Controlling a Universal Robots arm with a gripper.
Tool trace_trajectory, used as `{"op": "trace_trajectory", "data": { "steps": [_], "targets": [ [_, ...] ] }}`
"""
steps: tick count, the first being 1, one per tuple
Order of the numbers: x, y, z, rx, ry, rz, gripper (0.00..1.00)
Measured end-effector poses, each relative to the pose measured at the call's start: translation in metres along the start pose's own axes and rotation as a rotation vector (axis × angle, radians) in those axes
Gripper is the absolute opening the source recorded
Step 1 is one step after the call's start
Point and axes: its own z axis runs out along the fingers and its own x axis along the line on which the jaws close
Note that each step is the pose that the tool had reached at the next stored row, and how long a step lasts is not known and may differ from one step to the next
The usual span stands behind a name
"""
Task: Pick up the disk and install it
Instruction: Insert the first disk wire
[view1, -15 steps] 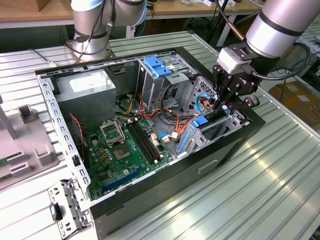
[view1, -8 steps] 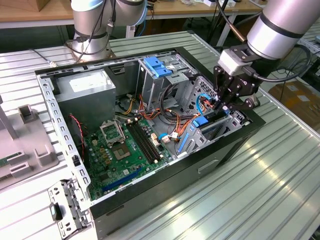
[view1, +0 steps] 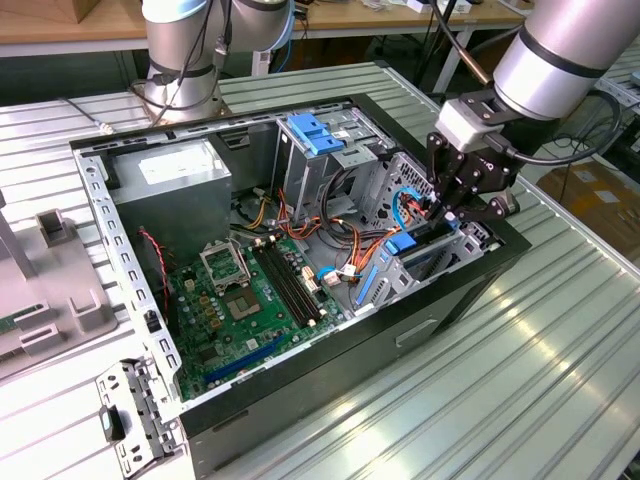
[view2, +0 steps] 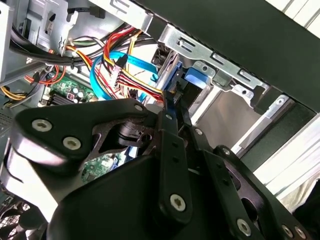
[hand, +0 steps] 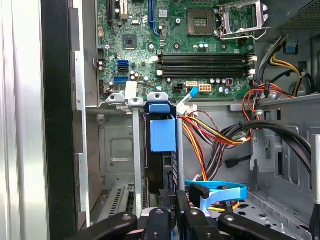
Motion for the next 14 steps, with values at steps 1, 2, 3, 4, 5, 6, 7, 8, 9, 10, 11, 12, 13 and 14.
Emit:
{"op": "trace_trajectory", "data": {
  "steps": [1,2,3,4,5,6,7,8,9,10,11,12,13,14],
  "targets": [
    [0.0000,0.0000,0.0003,-0.0001,-0.0011,-0.001,0.17],
    [0.0001,0.0000,0.0002,-0.0001,-0.0012,-0.001,0.17],
    [0.0002,0.0000,0.0000,-0.0001,-0.0017,-0.001,0.17],
    [0.0001,0.0000,-0.0009,-0.0001,-0.0041,-0.001,0.17],
    [0.0001,0.0000,-0.0016,-0.0001,-0.0061,-0.001,0.17],
    [-0.0001,0.0000,-0.0023,-0.0003,-0.0079,-0.001,0.17],
    [-0.0001,0.0000,-0.0026,-0.0004,-0.0104,-0.001,0.17],
    [-0.0001,0.0001,-0.0024,-0.0007,-0.0175,-0.001,0.17],
    [-0.0002,0.0001,-0.0026,-0.0011,-0.0265,0.000,0.17],
    [-0.0001,0.0001,-0.0027,-0.0013,-0.0332,0.000,0.17],
    [-0.0001,0.0001,-0.0027,-0.0015,-0.0377,0.000,0.17],
    [0.0002,0.0000,-0.0026,-0.0015,-0.0420,-0.001,0.17],
    [0.0010,0.0000,-0.0023,-0.0016,-0.0429,-0.001,0.17],
    [0.0016,-0.0001,-0.0021,-0.0017,-0.0431,-0.001,0.17]
  ]
}}
